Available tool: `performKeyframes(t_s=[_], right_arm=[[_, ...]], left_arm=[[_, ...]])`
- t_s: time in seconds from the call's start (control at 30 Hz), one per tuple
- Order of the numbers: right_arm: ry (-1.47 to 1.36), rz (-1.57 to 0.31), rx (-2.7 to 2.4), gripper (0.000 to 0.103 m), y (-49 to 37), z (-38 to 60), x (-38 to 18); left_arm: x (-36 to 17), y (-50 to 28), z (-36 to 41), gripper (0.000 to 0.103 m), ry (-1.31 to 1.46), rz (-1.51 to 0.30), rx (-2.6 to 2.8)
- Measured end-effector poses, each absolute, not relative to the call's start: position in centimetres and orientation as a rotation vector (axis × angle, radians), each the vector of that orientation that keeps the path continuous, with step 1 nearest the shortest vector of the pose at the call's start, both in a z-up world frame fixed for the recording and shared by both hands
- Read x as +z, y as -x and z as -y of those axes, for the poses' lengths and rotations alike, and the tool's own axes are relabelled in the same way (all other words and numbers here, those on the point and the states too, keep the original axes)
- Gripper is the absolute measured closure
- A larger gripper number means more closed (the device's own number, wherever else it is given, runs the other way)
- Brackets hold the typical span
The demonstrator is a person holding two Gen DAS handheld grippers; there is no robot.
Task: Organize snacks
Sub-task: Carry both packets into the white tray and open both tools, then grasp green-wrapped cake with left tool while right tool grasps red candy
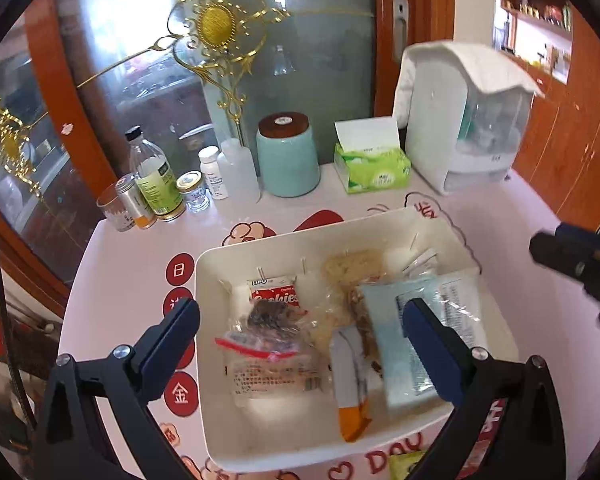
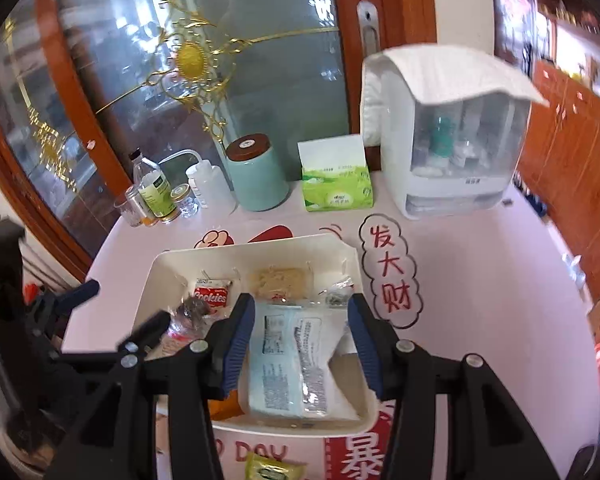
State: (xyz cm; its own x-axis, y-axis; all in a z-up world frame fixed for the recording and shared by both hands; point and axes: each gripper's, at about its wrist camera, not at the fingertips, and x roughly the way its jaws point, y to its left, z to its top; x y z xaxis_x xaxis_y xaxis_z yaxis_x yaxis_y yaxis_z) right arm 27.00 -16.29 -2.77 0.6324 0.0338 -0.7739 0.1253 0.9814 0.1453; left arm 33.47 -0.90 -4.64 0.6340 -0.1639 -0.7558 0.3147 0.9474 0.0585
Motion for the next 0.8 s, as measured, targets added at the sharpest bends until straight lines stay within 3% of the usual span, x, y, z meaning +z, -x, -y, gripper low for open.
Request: performKeyframes(t_s=[0.5, 0.8], right_arm=[[-0.178, -0.849, 0.026, 0.054, -18.7, 16.9, -0.2], [-0.134, -0.836, 0.041, 0.048, -11.7, 18.3, -0.9]], left_arm=[[1.2, -22.8, 0.3, 0.002, -0.129, -0.76, -0.197], [-1.4, -14.3, 1.6, 0.002, -0.164, -0.762, -0.201]])
